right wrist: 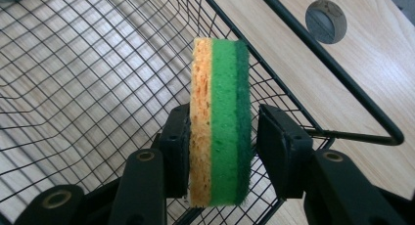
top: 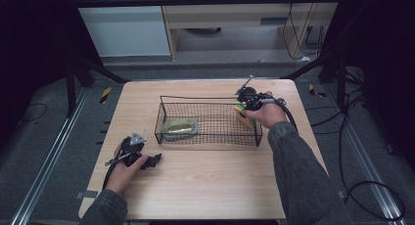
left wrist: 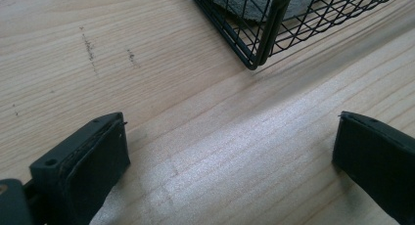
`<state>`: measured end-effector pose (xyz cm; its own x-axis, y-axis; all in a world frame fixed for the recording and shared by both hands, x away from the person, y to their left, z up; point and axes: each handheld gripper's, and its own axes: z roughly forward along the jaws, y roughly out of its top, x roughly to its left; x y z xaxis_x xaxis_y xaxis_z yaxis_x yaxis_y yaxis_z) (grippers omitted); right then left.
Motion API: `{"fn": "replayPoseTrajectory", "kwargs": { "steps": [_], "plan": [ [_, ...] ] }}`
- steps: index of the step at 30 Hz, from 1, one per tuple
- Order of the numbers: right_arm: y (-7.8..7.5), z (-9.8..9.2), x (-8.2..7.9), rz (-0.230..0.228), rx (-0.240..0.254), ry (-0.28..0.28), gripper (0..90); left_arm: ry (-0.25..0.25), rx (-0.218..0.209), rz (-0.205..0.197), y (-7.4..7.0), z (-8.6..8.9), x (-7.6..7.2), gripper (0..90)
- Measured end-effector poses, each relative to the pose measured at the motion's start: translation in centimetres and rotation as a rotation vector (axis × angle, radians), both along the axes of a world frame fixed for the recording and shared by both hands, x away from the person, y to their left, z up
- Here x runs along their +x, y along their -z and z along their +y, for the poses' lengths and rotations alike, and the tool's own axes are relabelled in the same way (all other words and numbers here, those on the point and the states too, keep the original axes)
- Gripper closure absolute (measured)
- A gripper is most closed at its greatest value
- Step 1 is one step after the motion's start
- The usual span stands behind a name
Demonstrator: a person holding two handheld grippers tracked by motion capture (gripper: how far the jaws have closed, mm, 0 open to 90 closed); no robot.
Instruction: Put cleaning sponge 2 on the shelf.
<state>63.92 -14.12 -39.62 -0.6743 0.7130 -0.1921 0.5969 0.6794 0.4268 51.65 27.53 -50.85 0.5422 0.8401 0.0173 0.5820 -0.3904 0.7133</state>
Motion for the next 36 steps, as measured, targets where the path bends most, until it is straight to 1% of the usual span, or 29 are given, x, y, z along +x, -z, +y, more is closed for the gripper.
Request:
{"fn": "replayPoseTrajectory", "kwargs": {
  "steps": [6, 8, 16, 20, 22, 26, 31, 36],
  "plan": [
    [-0.6, 0.2, -0.6, -0.012, 0.013, -0.014, 58.2, 0.0, 0.0, -0.001, 0.0, 0.0, 0.0, 0.0],
    [-0.7, 0.4, -0.9, -0.009, 0.02, -0.018, 58.1, 0.0, 0.0, -0.001, 0.0, 0.0, 0.0, 0.0],
    [-0.7, 1.4, -1.6, -0.005, 0.02, -0.059, 57.6, 0.0, 0.0, 0.0, 0.0, 0.0, 0.0, 0.0],
    [-0.5, 1.6, -1.7, 0.007, 0.055, -0.054, 56.9, -0.001, 0.001, -0.001, 0.0, 0.0, 0.0, 0.0],
    [-0.3, 1.6, -1.9, 0.01, 0.057, -0.055, 55.9, -0.002, -0.002, 0.001, 0.0, 0.0, 0.0, 0.0],
    [0.0, 1.6, -2.1, 0.022, 0.059, -0.053, 51.9, -0.002, -0.002, 0.001, 0.0, 0.0, 0.0, 0.0],
    [-0.2, 1.4, -2.5, 0.02, 0.08, -0.043, 42.2, -0.002, -0.003, 0.001, 0.0, 0.0, 0.0, 0.0],
    [-0.5, 1.0, -2.9, -0.001, 0.096, -0.025, 35.7, -0.002, -0.003, 0.001, 0.0, 0.0, 0.0, 0.0]
  ]
}}
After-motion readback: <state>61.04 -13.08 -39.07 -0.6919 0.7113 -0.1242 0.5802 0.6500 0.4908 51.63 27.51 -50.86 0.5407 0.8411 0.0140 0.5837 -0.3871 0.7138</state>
